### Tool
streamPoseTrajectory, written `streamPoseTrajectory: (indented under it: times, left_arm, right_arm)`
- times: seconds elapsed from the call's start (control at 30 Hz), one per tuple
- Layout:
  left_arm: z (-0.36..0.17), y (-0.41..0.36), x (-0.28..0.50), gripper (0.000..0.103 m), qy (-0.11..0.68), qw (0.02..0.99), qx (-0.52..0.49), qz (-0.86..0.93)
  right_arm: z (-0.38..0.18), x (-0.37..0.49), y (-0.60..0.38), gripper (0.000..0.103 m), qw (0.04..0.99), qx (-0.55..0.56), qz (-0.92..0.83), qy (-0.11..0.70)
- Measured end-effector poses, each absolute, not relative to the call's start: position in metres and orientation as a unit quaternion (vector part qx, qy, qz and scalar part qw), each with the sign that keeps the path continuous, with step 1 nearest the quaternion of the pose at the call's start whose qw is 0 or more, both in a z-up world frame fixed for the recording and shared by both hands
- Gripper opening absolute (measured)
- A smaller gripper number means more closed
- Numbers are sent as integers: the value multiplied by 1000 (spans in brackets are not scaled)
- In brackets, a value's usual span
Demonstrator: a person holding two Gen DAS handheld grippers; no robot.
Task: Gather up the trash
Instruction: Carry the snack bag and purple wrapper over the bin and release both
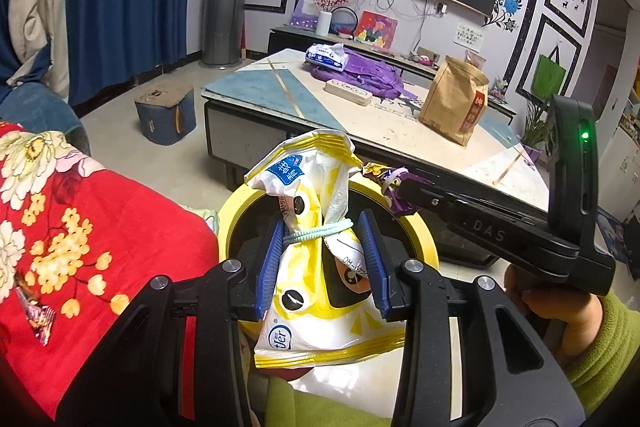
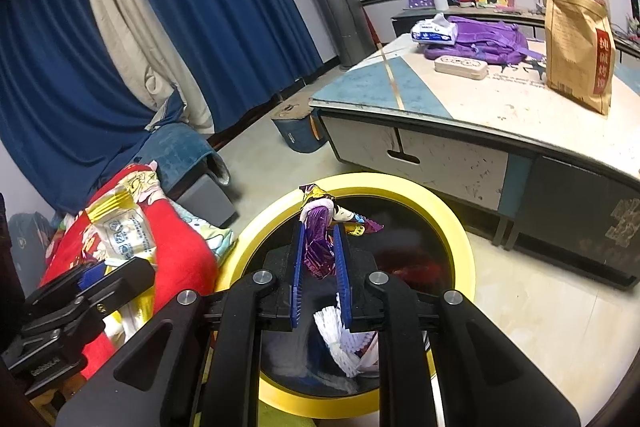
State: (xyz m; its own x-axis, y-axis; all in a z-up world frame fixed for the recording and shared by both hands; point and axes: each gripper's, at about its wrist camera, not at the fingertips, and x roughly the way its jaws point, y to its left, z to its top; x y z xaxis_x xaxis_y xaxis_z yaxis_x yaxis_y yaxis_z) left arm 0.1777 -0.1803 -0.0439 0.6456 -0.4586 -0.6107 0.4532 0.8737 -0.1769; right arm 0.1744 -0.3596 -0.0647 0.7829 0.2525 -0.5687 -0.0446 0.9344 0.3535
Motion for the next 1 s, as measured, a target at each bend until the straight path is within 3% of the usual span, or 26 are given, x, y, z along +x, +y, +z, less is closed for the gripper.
streamPoseTrajectory:
  times: [0.07, 0.17, 0.27, 0.4, 0.5, 1.0]
  left_arm:
    - [-46, -182, 182, 31, 339, 907, -3, -251]
    - [-47, -182, 189, 35, 340, 906, -1, -252]
    - [-47, -178, 192, 53, 339, 908, -7, -246]
    - [-42, -167, 191, 82, 329, 916, -16, -230]
    - [-37, -156, 192, 92, 324, 922, -27, -210]
    - [-8, -106, 158, 92, 273, 954, -28, -122]
  right_arm:
    - [-65, 176, -362, 15, 929, 167, 77, 320]
    - [-66, 175, -366, 26, 928, 175, 74, 319]
    - [-65, 173, -370, 42, 930, 184, 66, 312]
    - [-63, 172, -374, 45, 932, 185, 59, 305]
    - [-62, 171, -371, 47, 934, 181, 60, 303]
    - [-39, 158, -332, 56, 942, 154, 101, 281]
